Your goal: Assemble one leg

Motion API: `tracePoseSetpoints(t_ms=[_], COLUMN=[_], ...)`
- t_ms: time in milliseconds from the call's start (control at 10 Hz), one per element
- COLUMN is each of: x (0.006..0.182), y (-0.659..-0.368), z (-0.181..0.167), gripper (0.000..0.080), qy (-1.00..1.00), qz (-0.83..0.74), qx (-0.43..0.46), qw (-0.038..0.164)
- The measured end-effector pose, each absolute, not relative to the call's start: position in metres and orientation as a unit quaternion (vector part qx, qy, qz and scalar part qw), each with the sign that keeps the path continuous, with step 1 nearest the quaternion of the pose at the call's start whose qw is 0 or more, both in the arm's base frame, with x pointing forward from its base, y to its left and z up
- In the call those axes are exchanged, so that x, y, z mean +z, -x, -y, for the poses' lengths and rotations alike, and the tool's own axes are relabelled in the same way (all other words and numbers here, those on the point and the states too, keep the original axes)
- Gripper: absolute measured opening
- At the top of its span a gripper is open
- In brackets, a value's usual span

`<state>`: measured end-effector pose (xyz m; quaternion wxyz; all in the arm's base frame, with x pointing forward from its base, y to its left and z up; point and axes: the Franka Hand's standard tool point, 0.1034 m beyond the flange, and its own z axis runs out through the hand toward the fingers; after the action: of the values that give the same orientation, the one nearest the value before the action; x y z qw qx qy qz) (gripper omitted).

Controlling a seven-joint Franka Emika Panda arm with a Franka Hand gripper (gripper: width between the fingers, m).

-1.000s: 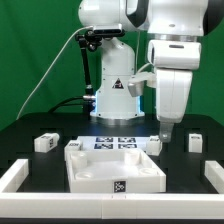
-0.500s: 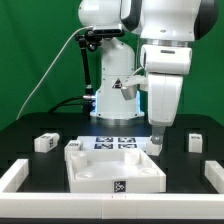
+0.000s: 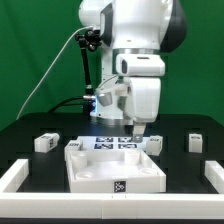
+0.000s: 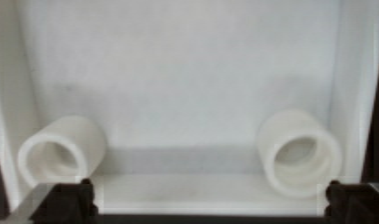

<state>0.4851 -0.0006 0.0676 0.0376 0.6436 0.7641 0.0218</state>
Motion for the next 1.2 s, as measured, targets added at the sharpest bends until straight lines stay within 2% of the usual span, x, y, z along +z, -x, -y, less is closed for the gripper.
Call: tracePoseSetpoints(t_ms=[200, 600, 900, 1200], x=[0.065, 0.062, 0.036, 0.013], y=[-0.480, -0.478, -0.448, -0.437], z=[0.003, 0.004, 0.017, 0.021], gripper=[0.0650, 0.0650, 0.0650, 0.0650], qy=[-0.632, -0.635, -0.651, -0.665], qz=[-0.774, -0.771, -0.758, -0.747], qx=[0.018, 0.018, 0.014, 0.009], qw=[0.047, 0.046, 0.034, 0.022])
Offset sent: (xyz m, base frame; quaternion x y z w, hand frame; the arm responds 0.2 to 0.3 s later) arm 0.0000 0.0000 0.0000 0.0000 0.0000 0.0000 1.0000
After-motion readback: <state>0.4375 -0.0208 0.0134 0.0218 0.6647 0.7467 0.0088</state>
